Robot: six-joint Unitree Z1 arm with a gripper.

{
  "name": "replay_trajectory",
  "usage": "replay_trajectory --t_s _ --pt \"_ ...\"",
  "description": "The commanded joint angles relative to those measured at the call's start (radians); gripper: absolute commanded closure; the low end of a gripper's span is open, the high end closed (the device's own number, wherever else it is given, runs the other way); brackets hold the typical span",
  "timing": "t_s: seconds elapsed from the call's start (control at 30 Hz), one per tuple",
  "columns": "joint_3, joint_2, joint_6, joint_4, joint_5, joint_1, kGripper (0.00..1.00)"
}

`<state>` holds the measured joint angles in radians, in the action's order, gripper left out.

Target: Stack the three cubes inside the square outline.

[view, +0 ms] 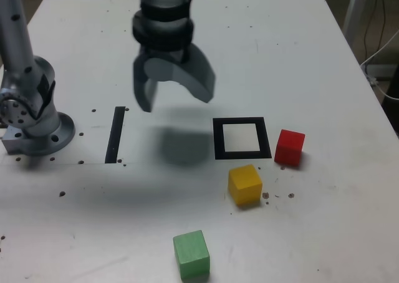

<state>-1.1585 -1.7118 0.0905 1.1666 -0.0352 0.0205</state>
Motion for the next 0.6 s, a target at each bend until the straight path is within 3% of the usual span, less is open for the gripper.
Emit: replay_trajectory --t_s 0.0,0.27,0.57 --pt "-0.043 -0.025 -0.001 0.02 -0.005 0.013 0.01" --pt "-0.295 -0.162 0.018 0.15 -0.029 0.05 0.01" --pt "-0.528 -0.305 0.059 0.221 -0.029 0.101 0.01"
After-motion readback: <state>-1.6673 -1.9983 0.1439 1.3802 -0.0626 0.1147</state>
